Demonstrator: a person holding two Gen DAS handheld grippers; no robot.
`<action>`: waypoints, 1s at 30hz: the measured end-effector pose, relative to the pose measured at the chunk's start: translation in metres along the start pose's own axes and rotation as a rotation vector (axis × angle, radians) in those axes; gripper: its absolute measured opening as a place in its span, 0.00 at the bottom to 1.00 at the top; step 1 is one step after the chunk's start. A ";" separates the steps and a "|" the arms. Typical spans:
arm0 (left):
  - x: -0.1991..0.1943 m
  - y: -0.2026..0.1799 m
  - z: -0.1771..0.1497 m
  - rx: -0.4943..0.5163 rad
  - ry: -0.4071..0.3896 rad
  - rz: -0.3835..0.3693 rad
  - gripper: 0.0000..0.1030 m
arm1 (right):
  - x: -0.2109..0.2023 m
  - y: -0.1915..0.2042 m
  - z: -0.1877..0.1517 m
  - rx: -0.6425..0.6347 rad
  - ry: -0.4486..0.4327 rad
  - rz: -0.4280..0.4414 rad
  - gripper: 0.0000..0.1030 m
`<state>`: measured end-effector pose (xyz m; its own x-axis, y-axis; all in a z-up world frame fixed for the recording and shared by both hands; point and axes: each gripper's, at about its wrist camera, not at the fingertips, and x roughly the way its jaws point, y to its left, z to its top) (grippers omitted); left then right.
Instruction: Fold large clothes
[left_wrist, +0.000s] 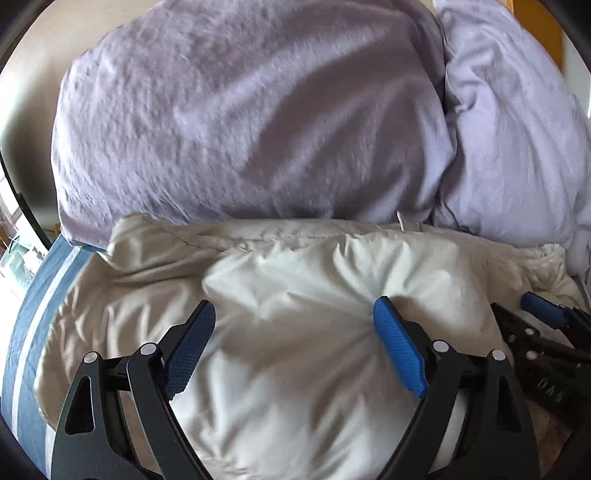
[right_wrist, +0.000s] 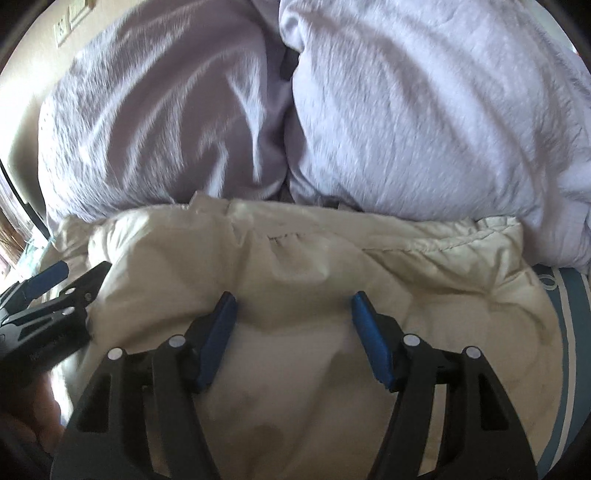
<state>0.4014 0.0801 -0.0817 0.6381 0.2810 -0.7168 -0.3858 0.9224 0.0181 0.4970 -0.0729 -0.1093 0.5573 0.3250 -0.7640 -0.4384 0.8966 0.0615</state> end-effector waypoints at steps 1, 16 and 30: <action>0.002 -0.003 -0.001 -0.001 0.003 0.007 0.86 | 0.005 0.002 -0.002 -0.005 0.006 -0.010 0.63; 0.022 -0.002 -0.002 -0.048 0.081 0.033 0.87 | 0.026 -0.002 0.002 0.027 0.097 -0.017 0.69; -0.060 0.091 -0.010 -0.099 0.029 0.072 0.87 | -0.074 -0.100 -0.026 0.189 0.057 -0.098 0.82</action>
<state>0.3219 0.1443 -0.0440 0.5875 0.3365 -0.7360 -0.4951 0.8689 0.0021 0.4817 -0.1945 -0.0754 0.5480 0.2211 -0.8068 -0.2410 0.9653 0.1009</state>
